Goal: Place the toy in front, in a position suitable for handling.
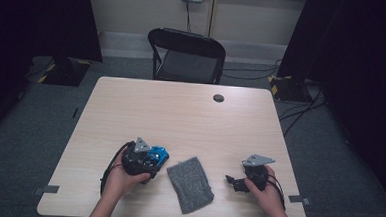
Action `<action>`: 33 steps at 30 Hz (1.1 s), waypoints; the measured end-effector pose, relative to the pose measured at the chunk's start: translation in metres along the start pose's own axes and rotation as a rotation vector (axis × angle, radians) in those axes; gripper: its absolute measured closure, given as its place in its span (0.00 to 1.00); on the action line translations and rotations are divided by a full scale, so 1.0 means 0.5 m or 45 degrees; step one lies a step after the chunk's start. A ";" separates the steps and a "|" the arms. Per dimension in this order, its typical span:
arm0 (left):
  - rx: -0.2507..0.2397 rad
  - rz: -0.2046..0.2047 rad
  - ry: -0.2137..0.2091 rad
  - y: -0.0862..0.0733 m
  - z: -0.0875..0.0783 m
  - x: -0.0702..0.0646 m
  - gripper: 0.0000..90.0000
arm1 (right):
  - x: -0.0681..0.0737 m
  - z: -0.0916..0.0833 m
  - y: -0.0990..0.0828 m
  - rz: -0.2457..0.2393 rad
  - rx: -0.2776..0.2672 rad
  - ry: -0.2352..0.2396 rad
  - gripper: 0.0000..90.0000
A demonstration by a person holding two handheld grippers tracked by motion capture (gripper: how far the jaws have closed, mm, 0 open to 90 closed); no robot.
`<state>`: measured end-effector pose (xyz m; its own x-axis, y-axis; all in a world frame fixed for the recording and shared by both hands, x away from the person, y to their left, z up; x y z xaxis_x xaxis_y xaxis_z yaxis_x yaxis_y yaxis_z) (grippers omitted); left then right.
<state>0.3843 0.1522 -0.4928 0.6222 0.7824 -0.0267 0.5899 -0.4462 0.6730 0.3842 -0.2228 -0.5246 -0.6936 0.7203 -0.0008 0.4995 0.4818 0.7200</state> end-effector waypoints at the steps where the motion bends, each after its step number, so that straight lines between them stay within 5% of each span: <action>1: 0.010 0.002 0.004 0.000 0.001 0.001 0.18 | 0.000 0.000 0.000 0.000 -0.001 0.000 0.12; 10: 0.028 -0.053 0.024 -0.005 0.014 0.011 0.18 | 0.001 0.000 0.000 -0.002 0.000 0.002 0.12; 22: 0.080 -0.029 0.017 -0.013 0.037 0.004 0.19 | 0.001 0.000 0.000 0.000 -0.001 0.000 0.12; 33: 0.106 -0.076 0.031 -0.016 0.040 0.011 0.19 | 0.001 0.000 0.000 -0.001 -0.001 0.001 0.12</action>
<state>0.3933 0.1511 -0.5132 0.5723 0.8187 -0.0462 0.6672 -0.4321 0.6068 0.3840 -0.2226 -0.5247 -0.6943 0.7197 -0.0006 0.4988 0.4817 0.7205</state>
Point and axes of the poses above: each handheld gripper's, and its own axes: z roughly forward along the jaws, y roughly out of its top, x roughly to its left, the point moved 3 cm from there along z, roughly forward along the jaws, and after that the axes turned 1 degree about -z, right-handed, at the moved point
